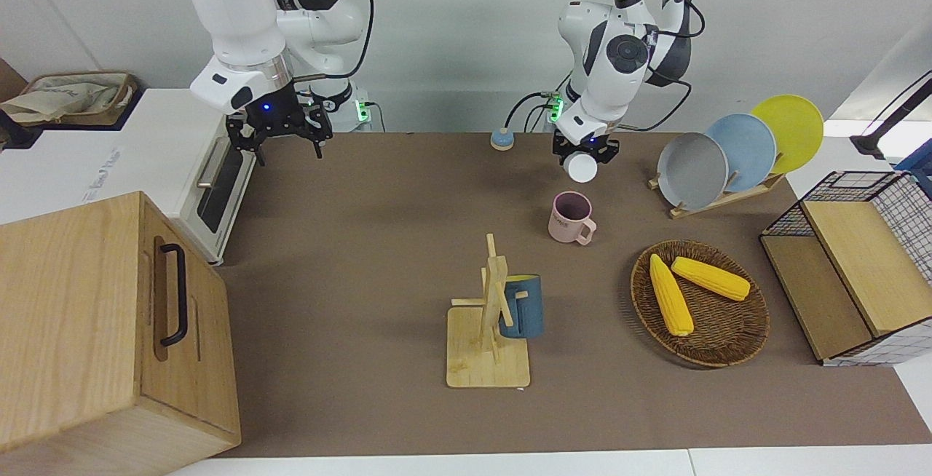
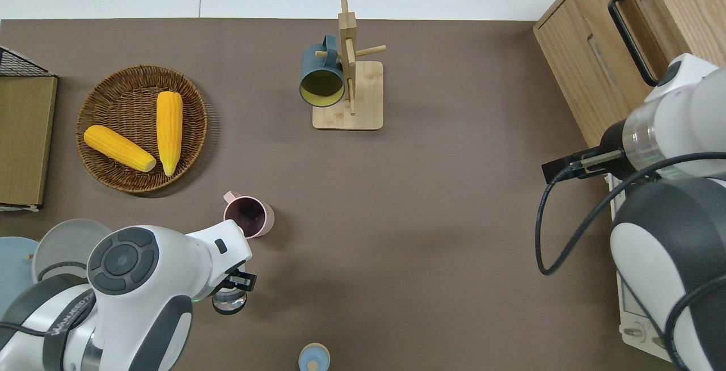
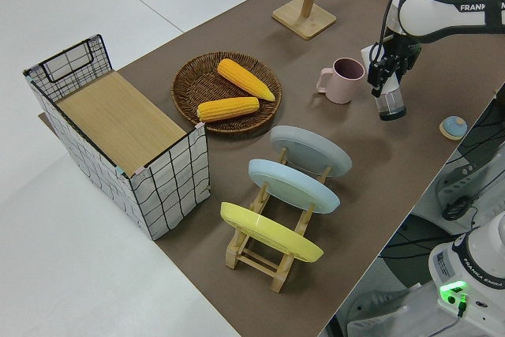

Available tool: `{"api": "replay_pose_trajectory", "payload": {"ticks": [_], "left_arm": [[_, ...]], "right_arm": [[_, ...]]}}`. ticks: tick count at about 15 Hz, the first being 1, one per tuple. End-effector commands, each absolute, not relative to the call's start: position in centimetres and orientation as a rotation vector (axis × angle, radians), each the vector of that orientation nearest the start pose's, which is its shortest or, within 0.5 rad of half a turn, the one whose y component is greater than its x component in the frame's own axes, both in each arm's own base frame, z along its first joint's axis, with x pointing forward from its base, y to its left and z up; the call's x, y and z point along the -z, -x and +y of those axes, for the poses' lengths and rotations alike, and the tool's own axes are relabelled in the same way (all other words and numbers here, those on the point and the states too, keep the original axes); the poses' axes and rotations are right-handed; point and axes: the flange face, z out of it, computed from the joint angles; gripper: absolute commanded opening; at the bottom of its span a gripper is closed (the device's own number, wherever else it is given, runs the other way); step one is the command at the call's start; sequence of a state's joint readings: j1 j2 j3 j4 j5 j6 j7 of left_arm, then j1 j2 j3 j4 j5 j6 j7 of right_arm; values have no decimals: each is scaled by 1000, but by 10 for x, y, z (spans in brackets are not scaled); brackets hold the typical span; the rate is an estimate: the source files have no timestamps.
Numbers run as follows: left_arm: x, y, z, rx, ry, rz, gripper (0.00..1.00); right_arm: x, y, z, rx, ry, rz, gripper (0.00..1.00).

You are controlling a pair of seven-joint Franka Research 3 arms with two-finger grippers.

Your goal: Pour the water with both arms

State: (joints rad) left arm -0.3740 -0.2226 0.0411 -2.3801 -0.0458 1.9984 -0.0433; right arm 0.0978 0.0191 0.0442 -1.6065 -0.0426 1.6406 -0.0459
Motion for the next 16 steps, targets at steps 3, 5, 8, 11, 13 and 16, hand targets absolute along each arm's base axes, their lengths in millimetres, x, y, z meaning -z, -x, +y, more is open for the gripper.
{"api": "replay_pose_trajectory", "payload": {"ticks": [3, 5, 8, 11, 13, 16], "left_arm": [[-405, -453, -145, -432, 3100, 379, 0], [-405, -453, -143, -436, 3101, 377, 0], [-406, -453, -143, -434, 3101, 375, 0], [-407, -453, -143, -434, 3101, 377, 0], [-407, -453, -144, -432, 3101, 380, 0], [-405, -453, -143, -446, 3098, 380, 0]], "right_arm": [[-627, -559, 74, 105, 3143, -311, 985], [-627, -559, 73, 103, 3144, -309, 985], [-627, -559, 74, 105, 3143, -311, 985], [-627, -559, 73, 105, 3144, -309, 985], [-627, -559, 74, 105, 3143, -311, 985], [-627, -559, 73, 105, 3144, -309, 985]]}}
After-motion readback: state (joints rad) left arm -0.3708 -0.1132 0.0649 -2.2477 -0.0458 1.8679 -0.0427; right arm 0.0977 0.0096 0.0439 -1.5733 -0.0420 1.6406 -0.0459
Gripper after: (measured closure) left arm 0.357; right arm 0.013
